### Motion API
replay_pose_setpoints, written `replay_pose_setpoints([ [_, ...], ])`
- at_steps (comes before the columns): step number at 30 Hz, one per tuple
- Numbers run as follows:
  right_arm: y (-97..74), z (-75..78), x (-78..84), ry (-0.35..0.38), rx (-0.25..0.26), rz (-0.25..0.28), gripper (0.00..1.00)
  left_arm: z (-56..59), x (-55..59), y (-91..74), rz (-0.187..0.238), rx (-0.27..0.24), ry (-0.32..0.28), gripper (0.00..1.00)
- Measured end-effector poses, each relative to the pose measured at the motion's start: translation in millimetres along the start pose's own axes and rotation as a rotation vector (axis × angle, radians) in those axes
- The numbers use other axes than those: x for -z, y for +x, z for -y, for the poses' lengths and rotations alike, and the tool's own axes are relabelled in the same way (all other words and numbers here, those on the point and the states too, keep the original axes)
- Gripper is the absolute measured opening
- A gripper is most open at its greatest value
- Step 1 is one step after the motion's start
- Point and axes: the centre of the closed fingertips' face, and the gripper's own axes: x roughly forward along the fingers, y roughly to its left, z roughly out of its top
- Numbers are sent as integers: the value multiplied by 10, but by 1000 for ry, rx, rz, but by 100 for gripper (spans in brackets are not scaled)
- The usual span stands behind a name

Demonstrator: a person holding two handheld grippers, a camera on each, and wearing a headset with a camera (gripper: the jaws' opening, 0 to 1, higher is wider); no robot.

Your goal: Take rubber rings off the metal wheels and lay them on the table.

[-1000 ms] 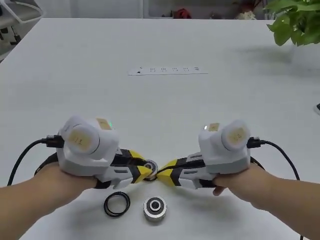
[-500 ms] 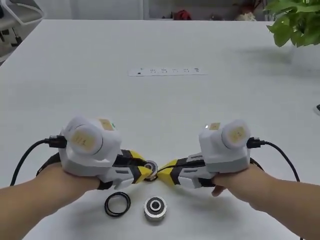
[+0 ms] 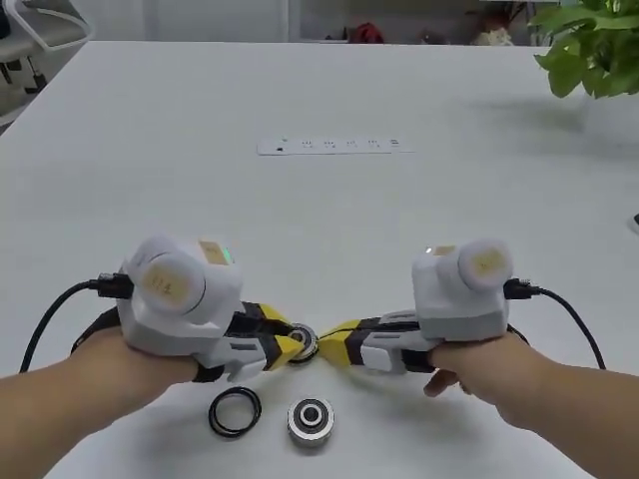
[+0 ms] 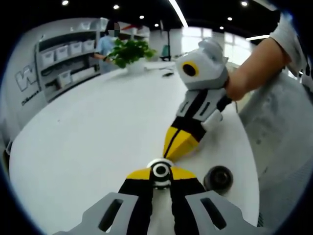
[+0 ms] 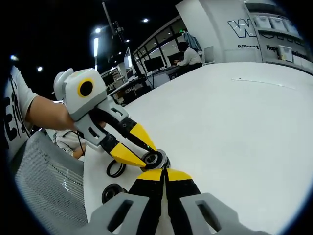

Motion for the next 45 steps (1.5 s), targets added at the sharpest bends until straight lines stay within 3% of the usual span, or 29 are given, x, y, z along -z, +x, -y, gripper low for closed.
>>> replay_pose_setpoints([
  [7, -3, -30, -30, 38, -7, 18, 0, 4, 1, 3, -4, -7, 1, 13],
  [23, 4, -102, -55, 9, -25, 2, 0, 11, 1, 7, -16, -12, 3, 13],
  [36, 53, -275, -130, -8, -96, 26, 0, 25, -9, 19, -15, -6, 9, 13],
  [45, 22, -182, -104, -9, -61, 23, 0, 30, -13, 20, -4, -12, -10, 14],
])
